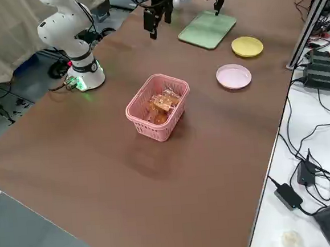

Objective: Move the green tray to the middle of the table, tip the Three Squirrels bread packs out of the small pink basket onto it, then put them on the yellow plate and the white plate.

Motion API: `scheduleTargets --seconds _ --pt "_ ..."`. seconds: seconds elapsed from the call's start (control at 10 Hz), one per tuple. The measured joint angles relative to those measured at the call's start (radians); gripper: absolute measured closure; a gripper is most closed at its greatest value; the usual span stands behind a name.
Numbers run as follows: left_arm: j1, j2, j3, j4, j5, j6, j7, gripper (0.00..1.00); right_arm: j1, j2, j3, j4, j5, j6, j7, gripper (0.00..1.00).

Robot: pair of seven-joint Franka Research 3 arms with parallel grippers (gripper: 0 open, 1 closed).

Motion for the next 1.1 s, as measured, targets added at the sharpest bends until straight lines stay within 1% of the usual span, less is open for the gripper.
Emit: scheduleTargets --seconds 0.1,0.2,0.3,0.6,0.8,0.9,1.0,1.1 --pt "-0.093 0.031 0.0 0.037 0.0 0.001 -0.105 0.94 0.004 0.002 0.002 -0.031 0.001 0.025 0.0 0.03" --pt "-0.16 0.059 0.0 0.072 0.0 0.001 -0.177 0.94 0.011 0.004 0.004 -0.072 0.002 0.061 0.0 0.03" --pt "-0.2 0.082 0.001 0.101 0.0 0.001 -0.213 0.94 0.025 0.004 0.004 -0.121 0.003 0.108 0.0 0.04" --pt "-0.262 0.131 0.003 0.164 0.0 0.001 -0.263 0.94 0.071 -0.003 0.005 -0.273 0.003 0.257 0.0 0.03" --pt "-0.288 0.159 0.004 0.203 0.0 0.0 -0.291 0.95 0.095 -0.029 0.006 -0.4 0.003 0.383 0.0 0.01" --pt "-0.287 0.163 0.007 0.214 0.0 -0.004 -0.292 0.86 0.111 -0.045 0.006 -0.477 0.003 0.456 0.0 0.01" --pt "-0.28 0.157 0.017 0.228 0.0 -0.032 -0.293 0.7 0.129 -0.055 0.006 -0.547 0.003 0.524 0.0 0.01" --pt "-0.259 0.134 0.029 0.251 0.0 -0.099 -0.293 0.53 0.145 -0.058 0.006 -0.61 0.004 0.583 0.0 0.01"
